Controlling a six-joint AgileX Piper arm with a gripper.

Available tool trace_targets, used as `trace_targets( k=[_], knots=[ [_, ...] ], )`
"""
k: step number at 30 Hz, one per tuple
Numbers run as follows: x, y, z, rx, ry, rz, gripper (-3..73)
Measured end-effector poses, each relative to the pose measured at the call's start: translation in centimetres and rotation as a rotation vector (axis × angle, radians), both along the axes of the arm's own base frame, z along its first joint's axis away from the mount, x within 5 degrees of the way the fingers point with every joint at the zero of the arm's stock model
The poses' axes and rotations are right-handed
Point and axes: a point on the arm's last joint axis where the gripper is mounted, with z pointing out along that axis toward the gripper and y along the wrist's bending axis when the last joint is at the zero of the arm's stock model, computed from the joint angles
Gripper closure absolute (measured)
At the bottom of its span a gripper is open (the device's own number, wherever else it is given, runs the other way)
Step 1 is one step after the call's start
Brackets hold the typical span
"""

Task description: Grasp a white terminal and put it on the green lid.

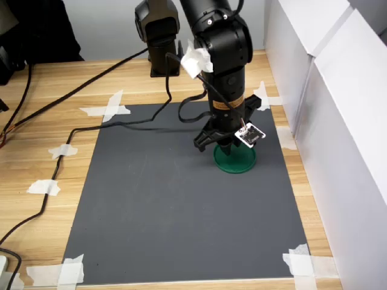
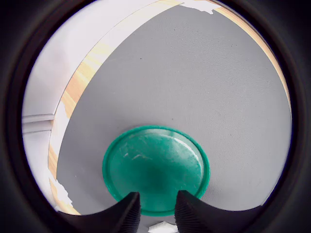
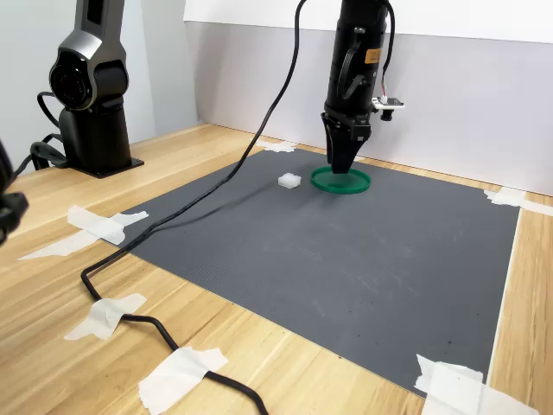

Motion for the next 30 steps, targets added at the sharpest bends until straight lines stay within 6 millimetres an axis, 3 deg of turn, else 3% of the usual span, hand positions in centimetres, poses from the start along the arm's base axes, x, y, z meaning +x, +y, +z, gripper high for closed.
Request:
trace_targets(
  k=[8,16,21,30],
  knots=[
    [-2.3,-1.2,2.5,-0.007,-0.022,0.020,26.3],
    [-6.2,-3.1,3.0,-0.032,-0.045,0.070,17.2],
    [-7.2,-3.8,3.5,-0.029,-0.100,0.076,11.0],
    [-7.6,-4.4,2.3,-0.066,-0.124,0.052,10.4]
  ],
)
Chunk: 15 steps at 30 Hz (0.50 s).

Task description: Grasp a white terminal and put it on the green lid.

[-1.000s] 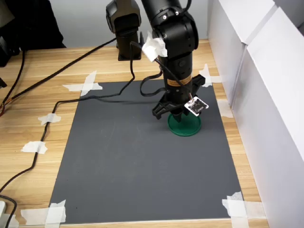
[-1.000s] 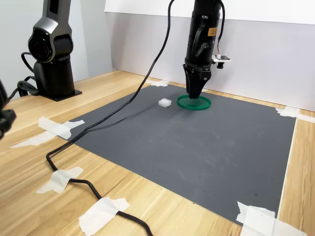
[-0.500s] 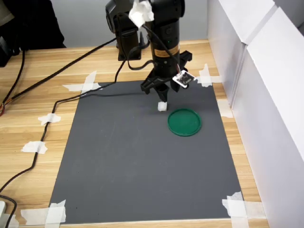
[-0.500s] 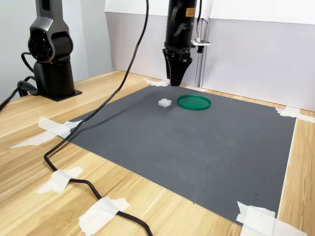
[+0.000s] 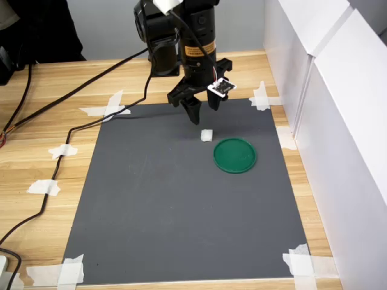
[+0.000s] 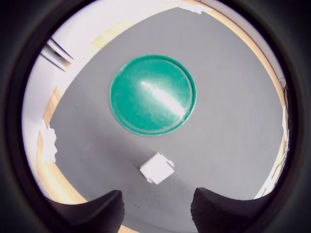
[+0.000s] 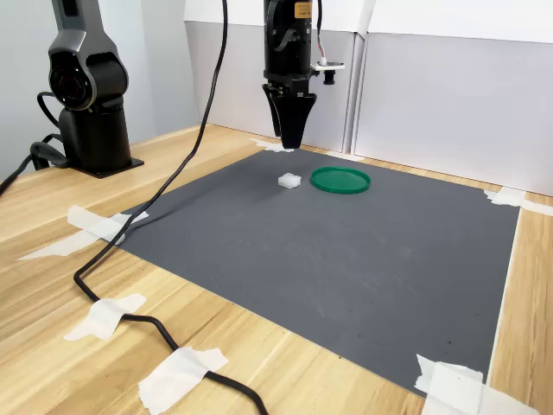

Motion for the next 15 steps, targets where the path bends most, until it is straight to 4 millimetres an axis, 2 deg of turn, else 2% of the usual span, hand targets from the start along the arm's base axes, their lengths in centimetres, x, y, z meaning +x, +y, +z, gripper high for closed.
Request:
trace_targets(
  k=[4,15],
  knots=[
    [-0.3,-0.2,-1.1,-0.005,0.010,-0.007,10.4],
    [1.0,0.3,-3.1,-0.009,-0.018,-0.001,10.4]
  ],
)
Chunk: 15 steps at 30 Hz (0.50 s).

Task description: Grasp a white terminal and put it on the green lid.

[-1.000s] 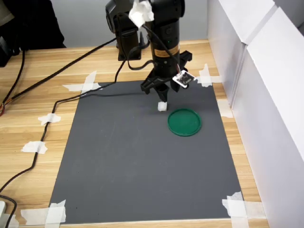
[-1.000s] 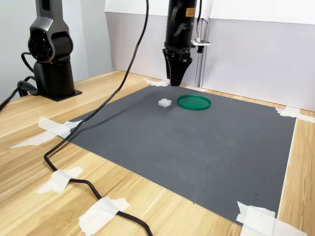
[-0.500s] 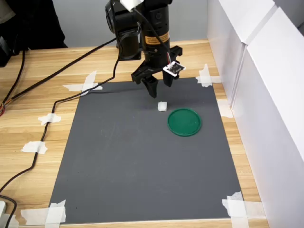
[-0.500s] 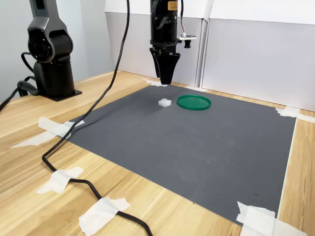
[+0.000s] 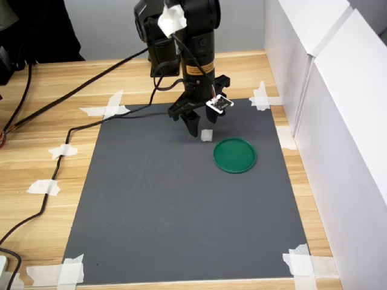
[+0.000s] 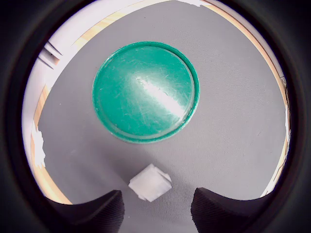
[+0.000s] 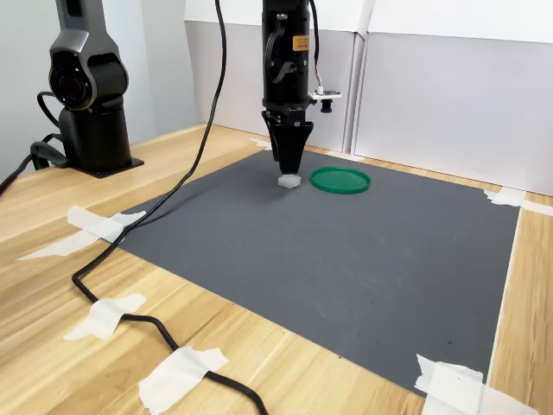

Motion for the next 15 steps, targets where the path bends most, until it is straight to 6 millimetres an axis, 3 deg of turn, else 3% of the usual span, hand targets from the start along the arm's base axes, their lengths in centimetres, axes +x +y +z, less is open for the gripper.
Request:
trace_targets(
  k=[15],
  knots=[
    [0.5,0.5,-1.7,0.025,0.044,-0.049,10.4]
  ],
)
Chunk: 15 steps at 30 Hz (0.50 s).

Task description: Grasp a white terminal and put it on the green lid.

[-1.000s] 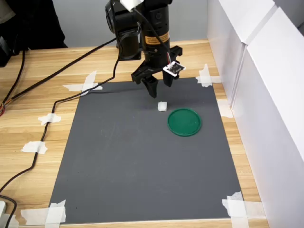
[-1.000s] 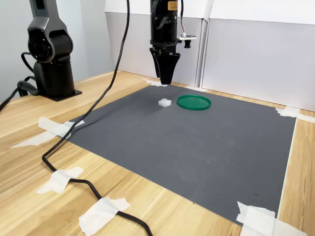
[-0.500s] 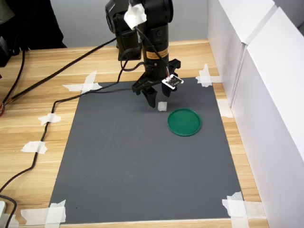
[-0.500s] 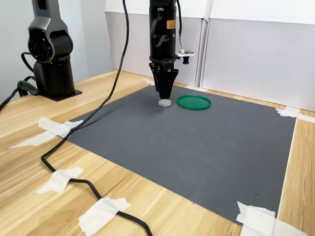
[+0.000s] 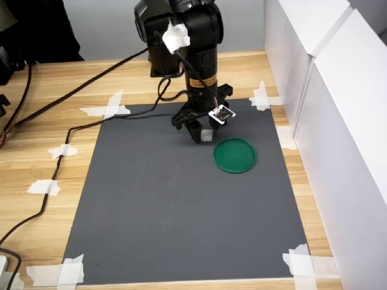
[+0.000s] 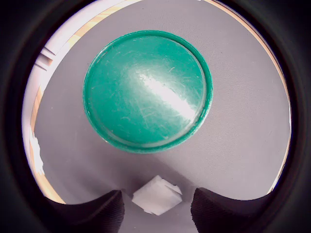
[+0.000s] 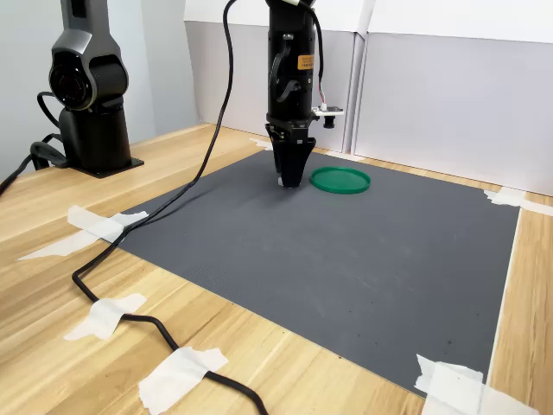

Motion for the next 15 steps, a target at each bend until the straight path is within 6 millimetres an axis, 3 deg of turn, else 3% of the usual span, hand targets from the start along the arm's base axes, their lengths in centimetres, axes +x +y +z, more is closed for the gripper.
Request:
trace_targets(
  k=[15],
  knots=[
    [-0.37,-0.12,-0.71,0.023,0.022,-0.120,10.4]
  ],
)
